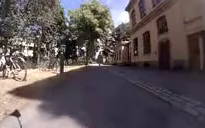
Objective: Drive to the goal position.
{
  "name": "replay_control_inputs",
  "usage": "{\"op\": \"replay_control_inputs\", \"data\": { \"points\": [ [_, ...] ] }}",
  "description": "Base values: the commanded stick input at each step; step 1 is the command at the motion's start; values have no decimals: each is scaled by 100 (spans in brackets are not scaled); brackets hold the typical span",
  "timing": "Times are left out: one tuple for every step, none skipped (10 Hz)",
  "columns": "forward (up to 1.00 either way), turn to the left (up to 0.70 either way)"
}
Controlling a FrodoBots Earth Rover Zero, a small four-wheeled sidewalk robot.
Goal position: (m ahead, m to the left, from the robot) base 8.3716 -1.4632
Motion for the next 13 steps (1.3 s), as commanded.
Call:
{"op": "replay_control_inputs", "data": {
  "points": [
    [85,0],
    [85,0],
    [85,0],
    [85,0],
    [85,0],
    [85,0],
    [85,0],
    [85,0],
    [85,0],
    [85,0],
    [85,0],
    [85,0],
    [85,0]
  ]
}}
